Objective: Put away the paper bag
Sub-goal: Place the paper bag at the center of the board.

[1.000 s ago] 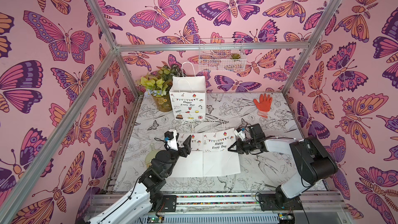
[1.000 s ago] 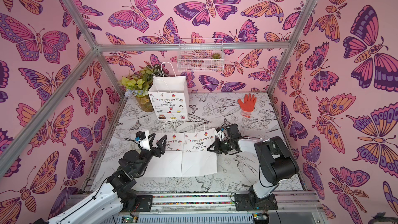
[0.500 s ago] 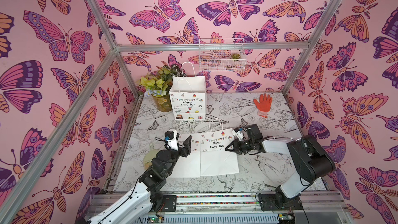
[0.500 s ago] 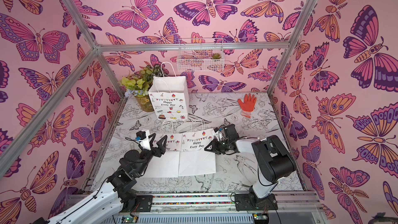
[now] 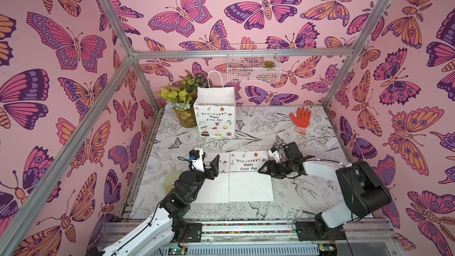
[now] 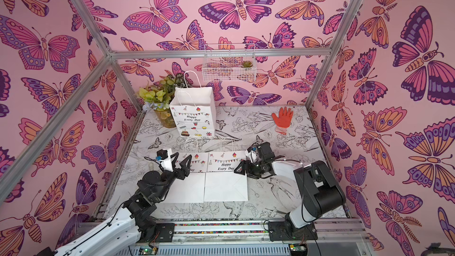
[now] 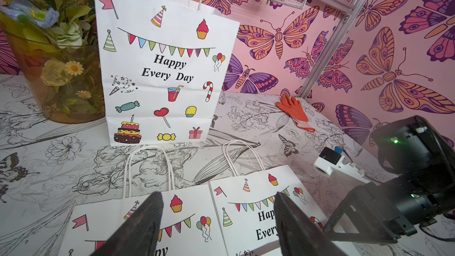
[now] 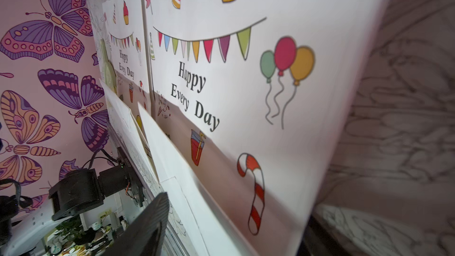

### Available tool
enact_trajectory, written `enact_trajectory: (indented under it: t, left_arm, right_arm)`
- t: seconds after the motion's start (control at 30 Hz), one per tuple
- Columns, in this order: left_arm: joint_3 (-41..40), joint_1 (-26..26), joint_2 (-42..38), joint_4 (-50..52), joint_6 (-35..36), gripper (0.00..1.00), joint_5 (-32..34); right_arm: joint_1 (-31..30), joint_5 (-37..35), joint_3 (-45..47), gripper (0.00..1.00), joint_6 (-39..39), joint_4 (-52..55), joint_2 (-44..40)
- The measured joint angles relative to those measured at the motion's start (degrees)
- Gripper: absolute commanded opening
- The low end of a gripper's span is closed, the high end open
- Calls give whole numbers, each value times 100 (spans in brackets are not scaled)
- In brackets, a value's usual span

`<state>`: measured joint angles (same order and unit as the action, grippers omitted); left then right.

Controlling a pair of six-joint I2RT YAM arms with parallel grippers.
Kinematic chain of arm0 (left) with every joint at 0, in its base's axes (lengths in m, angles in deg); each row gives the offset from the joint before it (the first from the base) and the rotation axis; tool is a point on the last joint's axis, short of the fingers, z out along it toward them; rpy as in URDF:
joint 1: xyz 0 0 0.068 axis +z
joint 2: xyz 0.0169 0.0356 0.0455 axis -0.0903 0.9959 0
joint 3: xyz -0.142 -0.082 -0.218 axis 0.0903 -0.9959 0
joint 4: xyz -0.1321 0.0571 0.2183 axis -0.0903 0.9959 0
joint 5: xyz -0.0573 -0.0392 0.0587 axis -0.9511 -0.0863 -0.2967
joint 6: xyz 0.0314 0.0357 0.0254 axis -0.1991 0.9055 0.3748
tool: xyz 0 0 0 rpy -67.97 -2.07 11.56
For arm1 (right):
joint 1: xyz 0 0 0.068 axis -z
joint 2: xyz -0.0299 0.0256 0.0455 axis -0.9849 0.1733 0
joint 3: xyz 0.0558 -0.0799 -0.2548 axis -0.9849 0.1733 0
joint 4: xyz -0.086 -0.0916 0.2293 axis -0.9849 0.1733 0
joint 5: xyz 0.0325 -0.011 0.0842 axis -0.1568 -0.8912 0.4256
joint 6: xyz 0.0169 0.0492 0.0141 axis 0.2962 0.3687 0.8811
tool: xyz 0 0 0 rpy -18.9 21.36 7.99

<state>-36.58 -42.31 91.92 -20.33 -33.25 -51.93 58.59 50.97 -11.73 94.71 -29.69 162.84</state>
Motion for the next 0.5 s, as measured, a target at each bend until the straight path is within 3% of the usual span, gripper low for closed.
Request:
enact_trajectory:
  t: [0.2, 0.5]
  left_arm:
    - [0, 4, 20, -2, 2, 74, -13]
    - [0, 4, 31, -2, 2, 74, -15]
  right_arm:
    - [0, -369, 7, 85, -87, 256, -227]
    - [-17, -284, 9, 88, -72, 94, -81]
